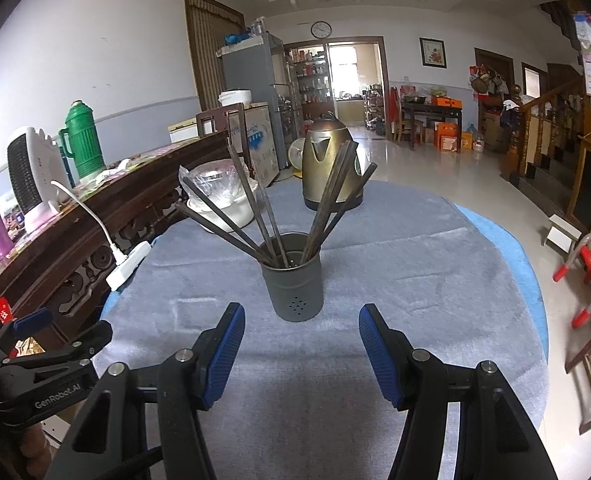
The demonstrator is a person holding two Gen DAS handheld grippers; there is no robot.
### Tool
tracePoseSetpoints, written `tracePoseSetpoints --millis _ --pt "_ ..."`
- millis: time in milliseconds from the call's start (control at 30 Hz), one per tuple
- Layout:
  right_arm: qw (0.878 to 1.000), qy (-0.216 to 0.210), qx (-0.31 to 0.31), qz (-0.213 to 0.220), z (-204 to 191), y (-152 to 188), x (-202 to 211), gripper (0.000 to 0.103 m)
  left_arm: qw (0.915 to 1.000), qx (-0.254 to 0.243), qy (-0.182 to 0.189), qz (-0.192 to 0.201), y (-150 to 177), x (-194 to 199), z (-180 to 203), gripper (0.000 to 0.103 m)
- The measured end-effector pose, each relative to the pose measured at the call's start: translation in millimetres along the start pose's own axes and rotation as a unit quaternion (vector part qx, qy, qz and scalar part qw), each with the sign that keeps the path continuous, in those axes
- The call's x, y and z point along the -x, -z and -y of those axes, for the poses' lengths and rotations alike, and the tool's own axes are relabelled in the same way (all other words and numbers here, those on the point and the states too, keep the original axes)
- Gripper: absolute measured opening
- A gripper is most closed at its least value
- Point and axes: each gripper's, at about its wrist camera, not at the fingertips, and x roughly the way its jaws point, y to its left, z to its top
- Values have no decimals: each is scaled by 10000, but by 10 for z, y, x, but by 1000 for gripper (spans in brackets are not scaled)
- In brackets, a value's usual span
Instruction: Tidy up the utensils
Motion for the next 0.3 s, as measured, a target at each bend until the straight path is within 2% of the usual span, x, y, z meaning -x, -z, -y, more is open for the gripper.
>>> tracePoseSetpoints --millis 300 --pt "9997 212 -27 -136 37 -14 -68 63 10000 -16 81 48 -25 -78 12 92"
